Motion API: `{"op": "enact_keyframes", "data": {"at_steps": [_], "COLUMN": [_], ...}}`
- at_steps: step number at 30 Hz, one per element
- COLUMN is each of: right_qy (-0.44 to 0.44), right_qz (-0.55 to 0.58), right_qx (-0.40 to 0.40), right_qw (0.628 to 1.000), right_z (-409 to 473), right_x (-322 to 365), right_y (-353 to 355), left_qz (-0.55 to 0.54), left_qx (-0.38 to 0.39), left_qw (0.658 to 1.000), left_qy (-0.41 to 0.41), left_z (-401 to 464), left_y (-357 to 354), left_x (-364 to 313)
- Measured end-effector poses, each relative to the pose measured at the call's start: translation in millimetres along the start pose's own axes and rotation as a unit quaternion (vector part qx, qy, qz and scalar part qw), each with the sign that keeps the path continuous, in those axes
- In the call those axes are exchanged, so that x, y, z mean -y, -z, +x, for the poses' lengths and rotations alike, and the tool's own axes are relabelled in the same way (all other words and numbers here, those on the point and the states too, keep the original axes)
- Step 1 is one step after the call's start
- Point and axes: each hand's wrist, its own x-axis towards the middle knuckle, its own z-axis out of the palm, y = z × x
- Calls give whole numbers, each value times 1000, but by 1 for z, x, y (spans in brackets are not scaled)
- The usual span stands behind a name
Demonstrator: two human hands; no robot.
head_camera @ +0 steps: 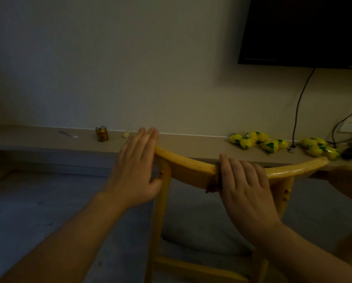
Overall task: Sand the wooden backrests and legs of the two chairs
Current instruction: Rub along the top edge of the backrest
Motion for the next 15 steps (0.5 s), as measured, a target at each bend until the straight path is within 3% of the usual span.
{"op": "enact_keyframes", "data": {"at_steps": [3, 8, 15], "right_qy": [4, -2, 35], "right_qz": [-4, -24, -13], "right_qx": [22, 13, 15], "right_qw": [1000, 1000, 999], "right_z": [18, 47, 14], "right_x": [38, 89, 30], "right_y": [-2, 0, 0], "left_qz": [4, -23, -21], "left_qx": [31, -24, -64], "left_qw": [999, 999, 998], "left_qy": [-10, -4, -15], "left_z": [-3, -2, -2], "left_y": [-6, -24, -32], "left_x": [14, 9, 17]}}
